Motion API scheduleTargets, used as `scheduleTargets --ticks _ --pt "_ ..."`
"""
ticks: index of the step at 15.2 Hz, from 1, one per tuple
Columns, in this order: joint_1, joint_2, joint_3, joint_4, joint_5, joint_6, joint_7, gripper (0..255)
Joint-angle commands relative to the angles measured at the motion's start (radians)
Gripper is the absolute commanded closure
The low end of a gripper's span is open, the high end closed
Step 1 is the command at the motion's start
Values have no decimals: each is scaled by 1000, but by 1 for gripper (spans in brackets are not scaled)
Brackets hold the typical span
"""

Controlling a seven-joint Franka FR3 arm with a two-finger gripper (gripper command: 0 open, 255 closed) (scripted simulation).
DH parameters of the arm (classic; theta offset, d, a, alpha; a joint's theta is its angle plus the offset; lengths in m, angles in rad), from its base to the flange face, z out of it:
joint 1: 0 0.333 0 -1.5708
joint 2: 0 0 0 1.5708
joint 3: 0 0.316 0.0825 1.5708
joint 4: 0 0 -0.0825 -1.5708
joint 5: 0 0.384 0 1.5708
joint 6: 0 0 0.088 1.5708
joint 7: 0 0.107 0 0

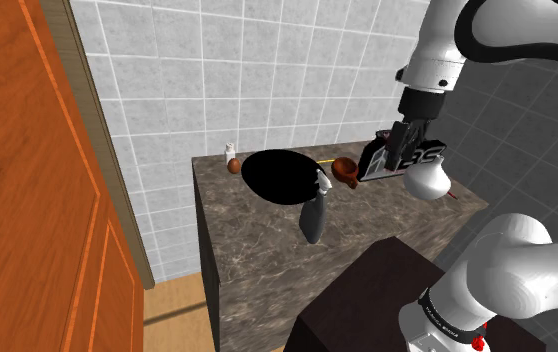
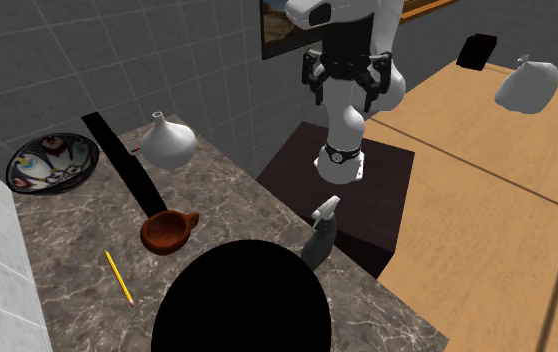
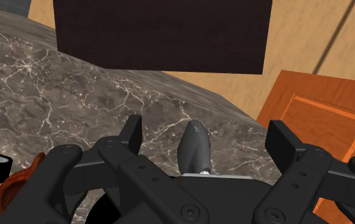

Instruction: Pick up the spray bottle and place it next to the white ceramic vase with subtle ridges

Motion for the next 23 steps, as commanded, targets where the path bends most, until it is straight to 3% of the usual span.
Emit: scheduleTargets --ticks 1,12,23 --pt "0 0 0 0 0 0 0 0" --pt "-23 504 50 121 57 187 158 0" --pt "-36 980 48 347 95 258 281 0"
